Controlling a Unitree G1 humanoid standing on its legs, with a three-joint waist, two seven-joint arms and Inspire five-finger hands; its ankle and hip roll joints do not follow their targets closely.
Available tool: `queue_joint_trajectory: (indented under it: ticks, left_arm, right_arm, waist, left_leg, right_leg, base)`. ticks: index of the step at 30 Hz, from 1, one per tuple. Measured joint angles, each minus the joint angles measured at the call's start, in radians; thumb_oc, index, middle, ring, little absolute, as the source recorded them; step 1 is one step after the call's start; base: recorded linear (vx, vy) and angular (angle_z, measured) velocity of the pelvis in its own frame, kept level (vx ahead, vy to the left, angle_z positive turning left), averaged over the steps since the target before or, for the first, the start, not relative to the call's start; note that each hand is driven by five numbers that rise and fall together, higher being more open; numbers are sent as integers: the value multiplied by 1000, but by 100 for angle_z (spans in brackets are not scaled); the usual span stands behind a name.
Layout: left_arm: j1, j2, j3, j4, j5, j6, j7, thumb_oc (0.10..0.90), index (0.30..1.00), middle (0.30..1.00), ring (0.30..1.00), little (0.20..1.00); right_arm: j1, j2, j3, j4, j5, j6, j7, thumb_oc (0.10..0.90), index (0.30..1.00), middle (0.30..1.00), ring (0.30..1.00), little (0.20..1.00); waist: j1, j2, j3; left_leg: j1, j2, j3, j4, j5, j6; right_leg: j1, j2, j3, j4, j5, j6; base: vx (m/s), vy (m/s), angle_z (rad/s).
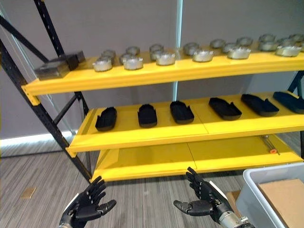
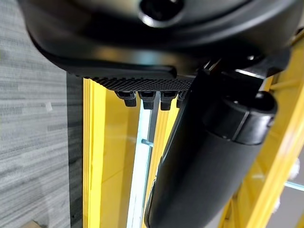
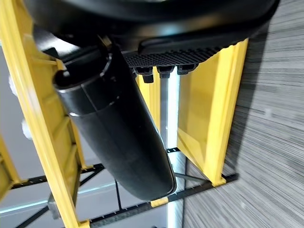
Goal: Move parts from the plastic box to the shelf.
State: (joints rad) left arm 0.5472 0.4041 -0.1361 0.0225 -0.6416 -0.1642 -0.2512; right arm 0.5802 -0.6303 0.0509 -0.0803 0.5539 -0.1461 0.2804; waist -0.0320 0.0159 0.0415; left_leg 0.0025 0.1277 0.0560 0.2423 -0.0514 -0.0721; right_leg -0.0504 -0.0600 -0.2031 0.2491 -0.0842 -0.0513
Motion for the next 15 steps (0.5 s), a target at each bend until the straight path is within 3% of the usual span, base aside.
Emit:
queue_joint_trajectory:
  ticks: [2,3,5,6,8,9,10,12,14,15]
  left_arm:
    - [-54,-9,-5,-3,-25,-1,-2,900,1000,1000,1000,1000]
    - [-72,-13,-4,2,-28,0,2,900,1000,1000,1000,1000]
    - [-78,-22,-9,4,-63,4,8,900,1000,1000,1000,1000]
    - [-71,-24,-8,4,-63,5,8,900,1000,1000,1000,1000]
    - [-60,-26,-7,2,-64,3,11,900,1000,1000,1000,1000]
    - [-55,-4,-8,1,-72,2,21,900,1000,1000,1000,1000]
    - [-62,-11,-15,25,-88,9,29,900,1000,1000,1000,1000]
    - [-58,-17,-29,41,-97,13,30,900,1000,1000,1000,1000]
    - [-72,-19,-39,69,-98,13,32,900,1000,1000,1000,1000]
    - [-76,-22,-40,76,-98,13,36,900,1000,1000,1000,1000]
  right_arm:
    - [-10,28,-9,1,10,-3,-14,900,1000,1000,1000,1000]
    - [-24,38,-3,10,9,-1,-20,900,1000,1000,1000,1000]
    - [-47,44,13,14,9,-1,-30,900,1000,1000,1000,1000]
    - [-53,45,14,14,9,-2,-28,900,1000,1000,1000,1000]
    - [-54,55,15,16,9,-1,-28,900,1000,1000,1000,1000]
    - [-50,80,19,22,9,-2,-34,900,1000,1000,1000,1000]
    - [-78,84,27,51,9,-2,-41,900,1000,1000,1000,1000]
    - [-98,85,32,58,9,-2,-57,900,1000,1000,1000,1000]
    - [-116,87,62,58,9,-1,-63,900,1000,1000,1000,1000]
    - [-118,88,74,58,9,-1,-63,900,1000,1000,1000,1000]
  waist:
    - [-41,10,-1]
    - [-45,4,0]
    - [-35,-3,4]
    - [-20,30,1]
    - [-13,19,3]
    - [-19,-31,-3]
    - [-15,-43,-1]
    - [-15,-20,1]
    - [-16,-14,-3]
    - [-18,-25,0]
  left_leg:
    - [94,7,37,-180,-4,2]
    - [106,-5,46,-224,17,-15]
    - [84,-32,50,-230,19,-3]
    - [68,-23,68,-230,29,14]
    - [57,-27,86,-230,38,24]
    - [50,-70,85,-231,37,22]
    - [46,-73,80,-233,38,25]
    - [33,-62,80,-251,40,26]
    - [36,-68,99,-283,49,39]
    - [36,-72,102,-292,50,39]
  right_leg:
    - [-24,7,1,-33,30,46]
    - [-43,-1,15,-34,38,59]
    - [-61,-10,54,-73,54,83]
    - [-60,-9,47,-79,49,97]
    - [-99,-29,50,56,3,89]
    - [-87,-88,68,41,-48,132]
    - [-76,-87,59,-11,-6,143]
    - [-44,-68,53,-128,21,184]
    - [-27,-68,54,-192,41,198]
    - [-25,-70,55,-209,45,202]
  base:
    - [38,160,76]
    - [29,115,41]
    - [38,111,-18]
    - [40,165,-42]
    - [7,95,-10]
    - [-7,74,7]
    - [-7,115,1]
    - [3,102,-27]
    - [20,78,-27]
    - [24,52,-18]
